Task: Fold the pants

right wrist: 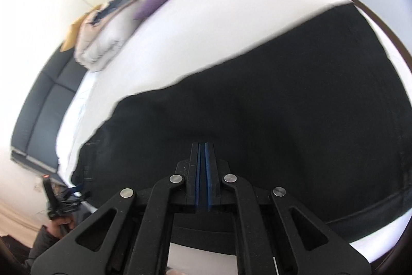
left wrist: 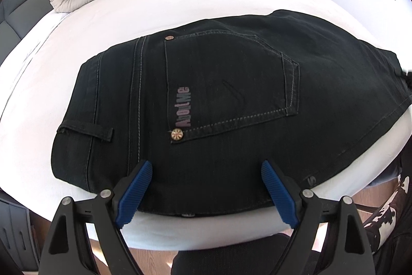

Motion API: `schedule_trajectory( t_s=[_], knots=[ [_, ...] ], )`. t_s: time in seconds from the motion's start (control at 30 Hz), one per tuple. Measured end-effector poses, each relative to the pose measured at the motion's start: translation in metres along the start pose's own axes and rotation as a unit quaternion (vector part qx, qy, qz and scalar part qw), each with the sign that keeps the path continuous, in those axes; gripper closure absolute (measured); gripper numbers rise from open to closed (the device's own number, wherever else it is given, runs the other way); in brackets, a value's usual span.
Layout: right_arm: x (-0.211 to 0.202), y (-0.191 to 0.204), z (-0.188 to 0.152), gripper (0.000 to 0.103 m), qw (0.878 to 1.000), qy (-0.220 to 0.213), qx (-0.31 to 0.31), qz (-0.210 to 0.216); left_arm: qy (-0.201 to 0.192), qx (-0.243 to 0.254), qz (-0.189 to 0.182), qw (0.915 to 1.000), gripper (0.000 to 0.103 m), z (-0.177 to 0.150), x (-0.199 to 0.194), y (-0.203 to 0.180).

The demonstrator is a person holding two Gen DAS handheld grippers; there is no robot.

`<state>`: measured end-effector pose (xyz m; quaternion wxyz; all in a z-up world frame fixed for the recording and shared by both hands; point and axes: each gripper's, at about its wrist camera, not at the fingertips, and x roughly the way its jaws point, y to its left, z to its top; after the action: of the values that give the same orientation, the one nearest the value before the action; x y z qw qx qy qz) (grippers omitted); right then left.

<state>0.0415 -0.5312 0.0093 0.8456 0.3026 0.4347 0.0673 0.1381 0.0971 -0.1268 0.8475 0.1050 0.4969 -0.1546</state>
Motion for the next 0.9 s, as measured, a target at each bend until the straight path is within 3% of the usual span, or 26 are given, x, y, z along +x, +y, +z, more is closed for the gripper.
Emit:
schedule_trajectory(
  t_s=[0.1, 0.23, 0.37, 0.47, 0.53, 0.6, 0.7, 0.77, 0.83, 0.9],
  knots=[
    [0.009, 0.029, 0.017, 0.1, 0.998, 0.016, -0.029, 0.054, 0.008, 0.0, -0.003, 1.0, 0.015, 0.001, -0.003, 0.002],
    [0.048, 0.075, 0.03, 0.1, 0.993, 0.053, -0.066, 0.087, 0.001, 0.006, -0.005, 1.0, 0.02, 0.009, -0.023, -0.008],
    [0.103, 0.091, 0.022, 0.1, 0.989, 0.107, -0.07, 0.081, -0.048, -0.012, -0.027, 0.9984, 0.02, 0.048, -0.036, -0.007],
    [0.134, 0.074, 0.001, 0.101, 0.988, 0.137, -0.042, 0.048, -0.046, 0.007, -0.038, 0.9982, 0.02, 0.084, -0.008, -0.024],
    [0.129, 0.056, -0.006, 0.103, 0.991, 0.111, -0.01, 0.077, -0.024, 0.023, -0.043, 0.9985, 0.02, 0.098, 0.021, -0.037],
    [0.112, 0.035, -0.006, 0.103, 0.995, 0.082, 0.012, 0.062, 0.002, 0.029, -0.03, 0.9991, 0.017, 0.099, 0.049, -0.042],
    [0.076, -0.009, 0.008, 0.103, 0.997, 0.029, 0.072, 0.003, -0.02, 0.007, -0.053, 0.9984, 0.013, 0.087, 0.055, -0.03],
    [0.052, -0.027, 0.019, 0.103, 0.991, -0.007, 0.125, -0.042, -0.032, 0.007, -0.062, 0.9976, 0.013, 0.078, 0.052, -0.024],
    [0.037, -0.015, 0.031, 0.097, 0.99, -0.036, 0.127, -0.055, -0.037, 0.012, -0.06, 0.9974, 0.012, 0.075, 0.051, -0.023],
    [0.048, 0.021, 0.038, 0.097, 0.995, -0.035, 0.092, -0.008, -0.036, 0.008, -0.062, 0.9974, 0.012, 0.078, 0.056, -0.025]
  ],
)
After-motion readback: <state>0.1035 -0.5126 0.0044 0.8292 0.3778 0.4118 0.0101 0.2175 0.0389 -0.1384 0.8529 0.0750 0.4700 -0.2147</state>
